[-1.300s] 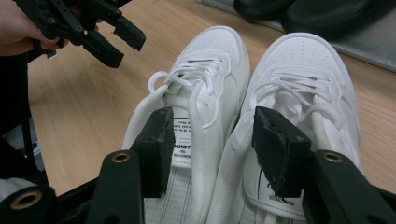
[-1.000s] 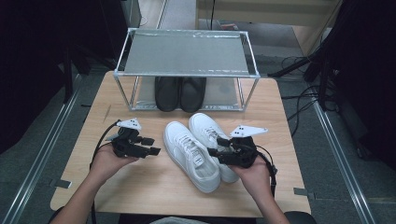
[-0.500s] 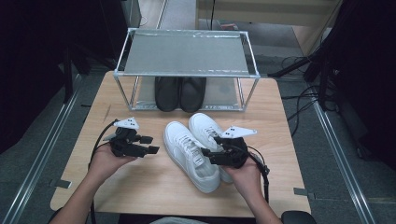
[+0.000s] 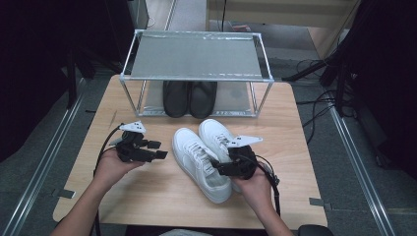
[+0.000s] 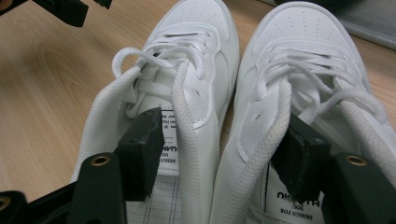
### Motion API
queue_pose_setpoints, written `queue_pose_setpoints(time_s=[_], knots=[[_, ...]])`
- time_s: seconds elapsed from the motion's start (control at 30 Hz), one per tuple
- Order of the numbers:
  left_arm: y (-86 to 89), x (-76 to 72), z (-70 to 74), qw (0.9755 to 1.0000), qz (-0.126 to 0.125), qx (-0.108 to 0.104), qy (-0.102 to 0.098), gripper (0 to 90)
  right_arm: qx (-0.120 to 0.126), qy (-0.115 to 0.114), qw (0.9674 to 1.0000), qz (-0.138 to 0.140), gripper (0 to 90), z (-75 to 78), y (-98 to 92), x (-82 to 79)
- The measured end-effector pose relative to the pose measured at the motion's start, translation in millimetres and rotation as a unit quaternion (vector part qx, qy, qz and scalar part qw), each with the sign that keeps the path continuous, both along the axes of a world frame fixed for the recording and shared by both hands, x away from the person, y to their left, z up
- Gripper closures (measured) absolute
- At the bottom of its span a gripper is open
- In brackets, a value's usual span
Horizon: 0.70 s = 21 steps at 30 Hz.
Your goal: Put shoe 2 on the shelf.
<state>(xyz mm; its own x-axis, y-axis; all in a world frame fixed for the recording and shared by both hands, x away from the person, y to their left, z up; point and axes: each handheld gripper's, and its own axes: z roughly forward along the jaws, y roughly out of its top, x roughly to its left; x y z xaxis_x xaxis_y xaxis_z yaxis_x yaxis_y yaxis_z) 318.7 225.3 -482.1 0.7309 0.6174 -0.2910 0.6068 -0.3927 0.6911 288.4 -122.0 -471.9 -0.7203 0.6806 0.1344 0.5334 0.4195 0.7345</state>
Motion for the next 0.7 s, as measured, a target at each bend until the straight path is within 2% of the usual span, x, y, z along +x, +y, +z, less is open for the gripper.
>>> queue_pose_setpoints(time_s=[0.13, 0.27, 0.4, 0.53, 0.7], knots=[[0.9, 1.5, 5.1, 0.9999, 0.004, -0.007, -0.015, 43.2, -0.006, -0.007, 0.9999, -0.011, 44.7, -0.9, 1.7, -0.7], [4.1, 0.5, 7.3, 0.9997, 0.008, -0.010, -0.020, 43.2, -0.016, -0.020, 0.9995, -0.016, 48.0, -1.8, 3.8, -2.3], [7.9, 2.3, 7.6, 0.9996, 0.013, -0.012, -0.021, 43.2, -0.015, -0.023, 0.9995, -0.017, 53.4, -2.4, 3.2, -2.5], [9.8, 6.1, 8.0, 0.9994, 0.020, -0.020, -0.020, 43.3, -0.027, -0.038, 0.9988, -0.015, 59.3, -2.6, 5.4, -4.9], [12.2, 7.2, 8.8, 0.9991, 0.028, -0.021, -0.023, 43.3, -0.027, -0.038, 0.9988, -0.018, 68.4, -1.8, 4.7, -5.3]])
